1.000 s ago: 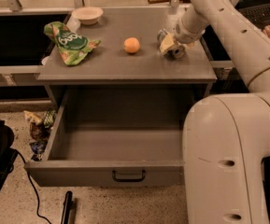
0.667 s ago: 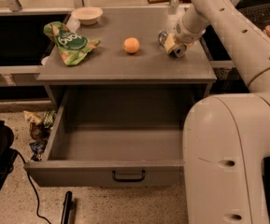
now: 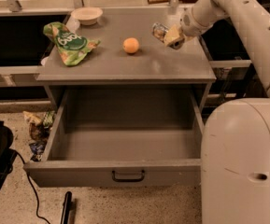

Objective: Place redbull can into top drawer

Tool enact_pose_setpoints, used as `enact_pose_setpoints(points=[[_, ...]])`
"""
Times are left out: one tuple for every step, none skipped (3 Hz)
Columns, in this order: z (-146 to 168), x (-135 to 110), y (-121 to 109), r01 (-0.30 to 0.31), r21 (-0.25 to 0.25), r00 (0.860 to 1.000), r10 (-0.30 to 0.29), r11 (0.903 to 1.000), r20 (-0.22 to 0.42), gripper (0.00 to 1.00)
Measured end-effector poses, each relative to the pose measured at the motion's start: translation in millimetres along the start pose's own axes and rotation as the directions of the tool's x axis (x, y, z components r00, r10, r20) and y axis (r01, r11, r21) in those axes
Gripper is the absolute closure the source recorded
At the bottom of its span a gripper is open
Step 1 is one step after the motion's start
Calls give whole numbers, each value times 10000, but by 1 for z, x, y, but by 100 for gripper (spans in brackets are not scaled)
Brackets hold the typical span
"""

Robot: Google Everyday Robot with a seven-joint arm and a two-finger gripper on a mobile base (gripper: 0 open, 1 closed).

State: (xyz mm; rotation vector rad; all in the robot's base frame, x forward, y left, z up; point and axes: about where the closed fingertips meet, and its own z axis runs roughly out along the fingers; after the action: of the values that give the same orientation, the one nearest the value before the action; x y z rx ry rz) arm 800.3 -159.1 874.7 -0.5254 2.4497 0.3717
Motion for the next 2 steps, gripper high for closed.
enact_pose_setpoints(points=[[-26, -6, 23, 789, -1317, 9959, -721, 9881, 553, 100], [-26, -6, 24, 794, -1322, 9958, -726, 9880, 554, 100]])
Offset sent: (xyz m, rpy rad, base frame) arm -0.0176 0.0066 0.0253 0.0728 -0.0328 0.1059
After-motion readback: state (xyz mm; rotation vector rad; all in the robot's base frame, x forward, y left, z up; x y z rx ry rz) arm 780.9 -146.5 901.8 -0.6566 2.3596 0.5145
